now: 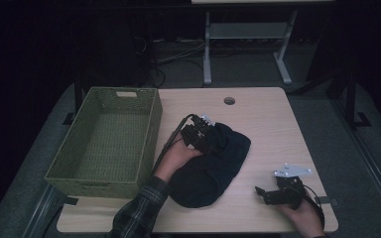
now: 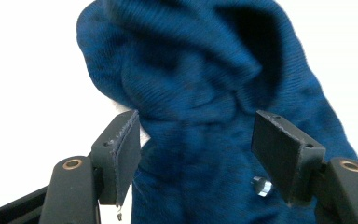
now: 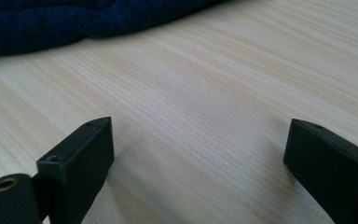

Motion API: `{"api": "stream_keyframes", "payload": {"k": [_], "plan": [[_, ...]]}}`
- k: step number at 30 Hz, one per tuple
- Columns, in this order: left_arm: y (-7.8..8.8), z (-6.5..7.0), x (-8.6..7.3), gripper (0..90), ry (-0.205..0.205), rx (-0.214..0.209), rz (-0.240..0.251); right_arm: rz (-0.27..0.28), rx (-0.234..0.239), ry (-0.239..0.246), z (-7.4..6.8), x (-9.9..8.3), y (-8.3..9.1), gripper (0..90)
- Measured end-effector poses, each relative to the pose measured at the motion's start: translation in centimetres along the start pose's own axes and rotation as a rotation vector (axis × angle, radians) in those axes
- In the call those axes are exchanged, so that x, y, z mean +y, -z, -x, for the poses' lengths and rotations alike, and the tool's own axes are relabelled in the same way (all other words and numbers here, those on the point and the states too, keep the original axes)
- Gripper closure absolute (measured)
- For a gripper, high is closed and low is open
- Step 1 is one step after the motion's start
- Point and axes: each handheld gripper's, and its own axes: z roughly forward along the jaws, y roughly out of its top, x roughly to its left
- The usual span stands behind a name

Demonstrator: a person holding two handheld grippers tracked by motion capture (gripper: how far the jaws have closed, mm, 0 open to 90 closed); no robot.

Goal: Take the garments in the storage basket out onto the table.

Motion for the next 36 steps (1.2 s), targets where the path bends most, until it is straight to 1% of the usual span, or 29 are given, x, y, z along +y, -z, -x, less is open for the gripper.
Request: {"api": "stream_keyframes", "payload": {"k": [1,2,4,5,6,7,8,9,10,11,12,13,14,15,16,17,19,20,21,23,24,25,26,28,31,32,33,35,36], "plan": [[1.1,0.3,-0.1,32.8,-0.004,0.002,0.014,0.0,0.0,-0.001,0.0,0.0,0.0,8.0],[1.1,0.3,-0.1,34.0,-0.004,0.002,0.014,0.0,0.0,-0.001,0.0,0.0,0.0,8.0],[1.9,0.7,-0.4,35.6,-0.007,-0.008,0.022,0.0,0.001,-0.001,0.0,0.0,0.0,8.1],[2.6,1.2,-0.9,42.4,-0.009,-0.012,0.023,-0.001,-0.001,0.001,0.0,0.0,0.0,8.1],[2.6,1.2,-0.9,47.0,-0.009,-0.012,0.023,-0.001,-0.001,0.001,0.0,0.0,0.0,8.1],[3.2,1.6,-1.5,52.7,-0.01,-0.014,0.022,-0.001,-0.001,0.001,0.0,0.0,0.0,8.1],[3.2,1.6,-1.5,58.0,-0.01,-0.014,0.022,0.0,-0.001,0.001,0.0,0.0,0.0,8.1],[3.5,2.0,-2.2,62.5,-0.01,-0.024,0.022,0.0,-0.001,0.0,0.0,0.0,0.0,8.1],[3.5,2.0,-2.2,68.3,-0.01,-0.024,0.022,0.0,-0.001,0.0,0.0,0.0,0.0,8.1],[3.6,2.2,-2.6,68.3,-0.011,-0.031,0.018,0.0,-0.001,0.0,0.0,0.0,0.0,8.1],[3.7,2.4,-3.0,73.1,-0.01,-0.035,0.017,0.0,-0.001,0.0,0.0,0.0,0.0,8.1],[3.8,2.7,-3.8,82.4,-0.012,-0.045,0.008,0.0,-0.001,0.0,0.0,0.0,0.0,8.1],[3.8,2.7,-3.8,84.8,-0.012,-0.045,0.008,0.0,-0.001,0.0,0.0,0.0,0.0,8.1],[3.7,3.0,-4.5,88.5,-0.011,-0.055,0.008,0.0,-0.001,0.0,0.0,0.0,0.0,8.0],[3.7,3.1,-4.9,89.7,-0.001,-0.056,0.014,0.0,-0.001,0.001,0.0,0.0,0.0,8.1],[3.7,3.1,-4.9,89.8,-0.001,-0.056,0.014,0.0,-0.001,0.001,0.0,0.0,0.0,8.1],[3.4,3.5,-6.0,89.8,-0.007,-0.055,-0.002,0.0,-0.002,0.001,0.0,0.0,0.0,8.1],[3.4,3.5,-6.0,89.8,-0.007,-0.055,-0.002,0.0,-0.002,0.001,0.0,0.0,0.0,8.1],[3.3,3.9,-6.7,89.8,0.002,-0.059,0.002,0.001,-0.002,0.001,0.0,0.0,0.0,8.1],[3.2,4.3,-7.5,89.8,0.004,-0.06,0.004,0.0,-0.001,0.001,0.0,0.0,0.0,8.1],[3.2,4.3,-7.5,89.8,0.004,-0.06,0.004,0.0,-0.001,0.001,0.0,0.0,0.0,8.1],[3.1,4.6,-7.9,89.8,0.001,-0.058,0.0,0.001,0.0,0.001,0.0,0.0,0.0,8.0],[2.9,5.1,-8.6,89.8,-0.005,-0.054,-0.009,0.0,0.0,0.002,0.0,0.0,0.0,8.1],[2.7,5.2,-8.9,89.8,-0.007,-0.057,-0.018,0.002,-0.001,0.0,0.0,0.0,0.0,8.1],[2.3,5.6,-9.9,89.8,-0.003,-0.062,-0.033,0.0,-0.001,0.0,0.0,0.0,0.0,8.0],[2.0,5.6,-10.5,89.8,0.003,-0.062,-0.038,0.0,-0.001,0.0,0.0,0.0,0.0,8.0],[2.0,5.6,-10.5,89.8,0.003,-0.062,-0.038,0.0,-0.001,0.001,0.0,0.0,0.0,8.0],[1.2,5.4,-11.3,89.8,0.012,-0.068,-0.053,0.0,-0.001,0.001,0.0,0.0,0.0,8.0],[1.2,5.4,-11.3,89.7,0.012,-0.068,-0.053,0.0,-0.001,0.001,0.0,0.0,0.0,8.0]]}}
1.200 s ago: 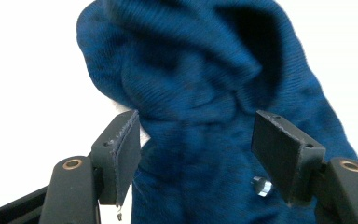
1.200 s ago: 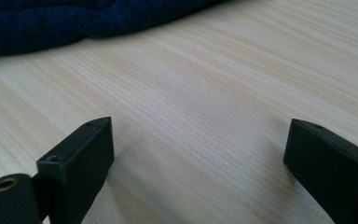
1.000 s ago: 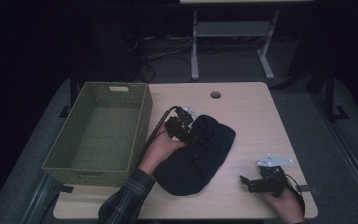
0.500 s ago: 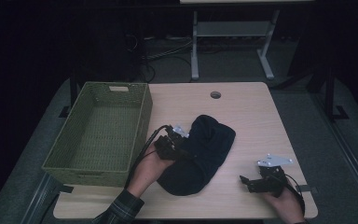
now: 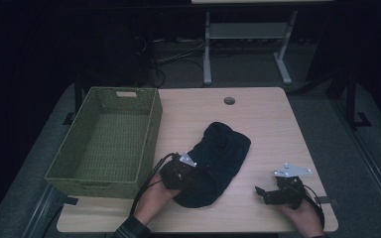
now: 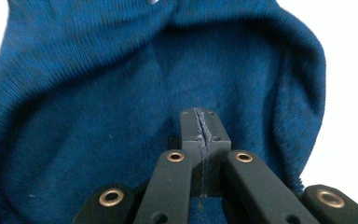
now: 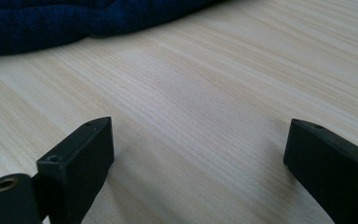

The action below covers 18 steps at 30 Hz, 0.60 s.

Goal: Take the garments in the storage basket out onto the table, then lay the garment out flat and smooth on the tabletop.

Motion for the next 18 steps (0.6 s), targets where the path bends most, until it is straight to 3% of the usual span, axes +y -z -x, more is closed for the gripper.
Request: {"api": "stream_keyframes", "payload": {"k": [2,12,18], "plan": [[-0.56,-0.11,-0.34,89.7,-0.01,-0.002,-0.022,0.001,-0.001,0.002,0.01,0.0,-0.01,8.0],[-0.61,-0.16,-0.65,89.9,-0.007,-0.01,0.004,0.002,0.004,0.006,0.06,0.03,-0.03,8.0],[-0.61,-0.12,-0.9,89.9,-0.012,-0.008,0.022,-0.033,0.002,0.005,0.26,0.77,-0.04,8.0]]}}
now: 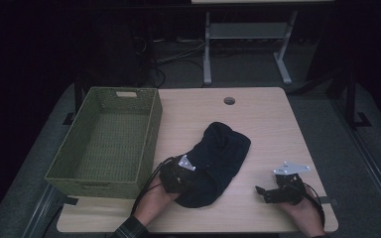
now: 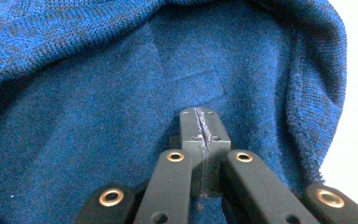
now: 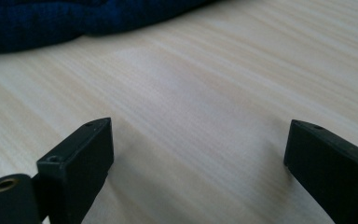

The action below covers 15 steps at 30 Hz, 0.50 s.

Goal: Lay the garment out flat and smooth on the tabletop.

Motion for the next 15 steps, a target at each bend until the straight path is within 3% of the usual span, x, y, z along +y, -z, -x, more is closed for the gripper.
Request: {"api": "stream_keyframes", "payload": {"k": [3,8,9,10,11,13,14,15], "plan": [[0.0,-0.3,-0.2,89.9,0.014,-0.02,0.018,0.003,0.0,-0.005,0.1,0.9,0.1,10.7],[0.0,-0.2,-0.2,89.9,0.008,-0.016,0.013,0.022,0.014,-0.017,0.3,2.0,0.5,17.0],[0.0,-0.1,-0.2,89.9,0.013,-0.012,0.014,0.038,0.02,-0.015,0.5,2.7,0.7,24.6],[0.0,-0.1,-0.2,89.9,0.013,-0.012,0.014,0.038,0.02,-0.015,0.5,2.7,0.7,24.6],[0.0,-0.1,-0.1,89.9,0.013,-0.01,0.012,0.059,0.025,-0.014,0.7,3.6,0.9,36.8],[0.0,-0.1,-0.1,89.9,0.013,-0.01,0.012,0.077,0.028,-0.011,0.9,4.5,1.0,48.1],[0.0,-0.1,-0.1,89.9,0.013,-0.01,0.012,0.077,0.028,-0.011,0.9,4.5,1.0,48.1],[0.0,-0.1,-0.1,89.9,0.014,-0.012,0.013,0.086,0.032,0.0,1.1,5.5,0.7,57.1]]}}
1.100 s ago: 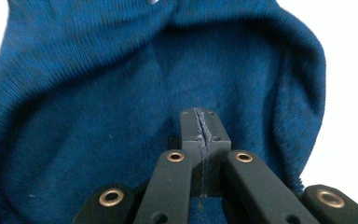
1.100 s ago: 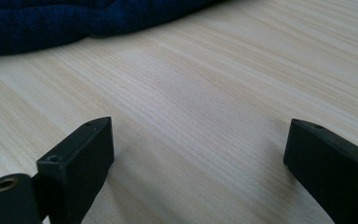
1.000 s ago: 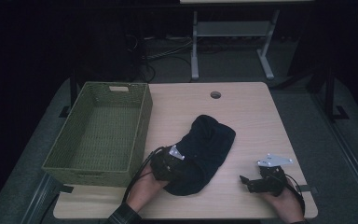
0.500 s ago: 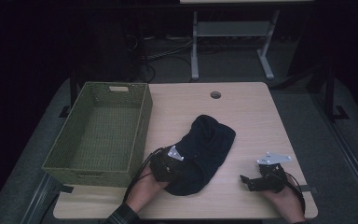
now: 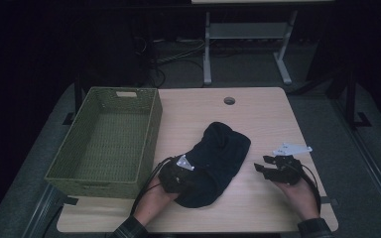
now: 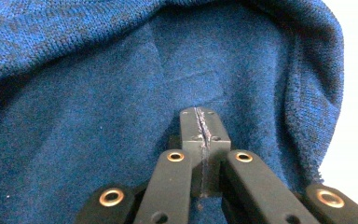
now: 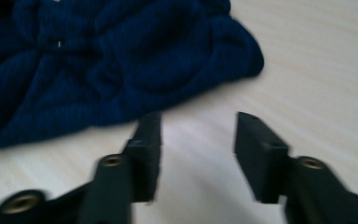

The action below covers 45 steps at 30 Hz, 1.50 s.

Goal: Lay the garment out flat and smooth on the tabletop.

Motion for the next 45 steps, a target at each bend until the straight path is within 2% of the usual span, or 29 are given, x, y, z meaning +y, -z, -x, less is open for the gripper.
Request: {"api": "stream_keyframes", "payload": {"k": [1,3,4,5,6,7,8,9,10,11,12,14,17,22,24,27,29,31,32,33,37,39,41,45], "plan": [[0.0,0.0,0.0,89.9,0.0,0.0,0.0,0.0,0.0,0.0,0.0,0.0,0.0,57.1],[0.0,0.0,0.0,89.9,0.005,-0.002,0.004,0.001,0.004,0.012,0.2,0.9,-0.5,66.8],[0.0,0.0,0.0,89.9,0.0,-0.002,0.0,0.003,0.013,0.016,0.4,1.8,-1.0,75.1],[0.0,0.0,0.0,90.0,0.0,-0.002,0.0,0.003,0.013,0.016,0.4,1.8,-1.0,75.1],[0.0,0.0,0.0,90.0,-0.002,0.0,0.0,0.008,0.019,0.024,0.7,2.6,-1.6,83.7],[0.0,0.0,0.0,89.9,-0.002,0.0,0.0,0.008,0.019,0.024,0.7,2.6,-1.6,83.7],[0.0,0.0,0.0,90.0,-0.003,0.002,-0.001,0.002,0.036,0.02,1.2,3.4,-2.3,87.2],[0.0,0.0,0.0,90.0,-0.004,0.004,-0.002,0.002,0.036,0.02,1.2,3.4,-2.3,89.7],[0.0,0.1,0.0,90.0,-0.002,0.004,-0.001,0.014,0.056,0.002,1.6,3.9,-3.1,89.8],[0.0,0.1,0.0,90.0,-0.002,0.004,-0.001,0.014,0.056,0.002,1.6,3.9,-3.1,89.8],[0.0,0.1,0.1,90.0,-0.012,0.007,-0.009,-0.001,0.06,-0.006,2.0,4.4,-4.1,89.9],[0.0,0.0,0.1,90.0,-0.016,0.006,-0.012,0.01,0.072,-0.023,2.3,4.7,-5.0,89.9],[0.0,0.0,0.1,90.0,-0.016,0.006,-0.013,-0.034,0.073,-0.026,2.7,5.0,-6.5,90.0],[0.0,0.1,0.1,90.0,-0.013,0.01,-0.01,-0.053,0.072,-0.027,3.1,5.0,-8.1,90.0],[0.0,0.2,0.2,90.0,-0.009,0.004,-0.014,-0.097,0.058,-0.021,3.2,4.5,-9.3,90.0],[0.0,0.2,0.2,90.0,-0.001,-0.014,-0.016,-0.096,0.058,-0.028,3.4,4.3,-9.7,90.0],[-0.1,0.3,0.2,90.0,0.0,-0.028,-0.02,-0.096,0.032,-0.017,3.5,4.4,-9.9,90.0],[-0.1,0.5,0.2,90.0,0.001,-0.042,-0.019,-0.11,0.028,-0.013,3.7,4.7,-10.2,90.0],[-0.3,0.7,0.2,90.0,0.0,-0.077,-0.022,-0.124,-0.004,0.012,3.9,5.2,-10.4,90.0],[-0.4,0.9,0.2,90.0,-0.002,-0.089,-0.023,-0.124,-0.02,0.02,4.0,5.3,-10.6,90.0],[-0.6,1.6,0.4,90.0,-0.016,-0.106,-0.03,-0.135,-0.035,0.006,4.5,5.8,-10.9,90.0],[-0.7,1.9,0.5,90.0,-0.02,-0.118,-0.029,-0.134,-0.076,0.017,4.8,6.1,-11.3,90.0],[-0.8,2.4,0.6,90.0,-0.037,-0.119,-0.033,-0.122,-0.078,-0.002,5.0,6.0,-11.4,90.0],[-0.9,2.3,0.8,90.0,-0.037,-0.121,-0.03,-0.107,-0.055,-0.031,5.2,5.9,-11.1,90.0]]}}
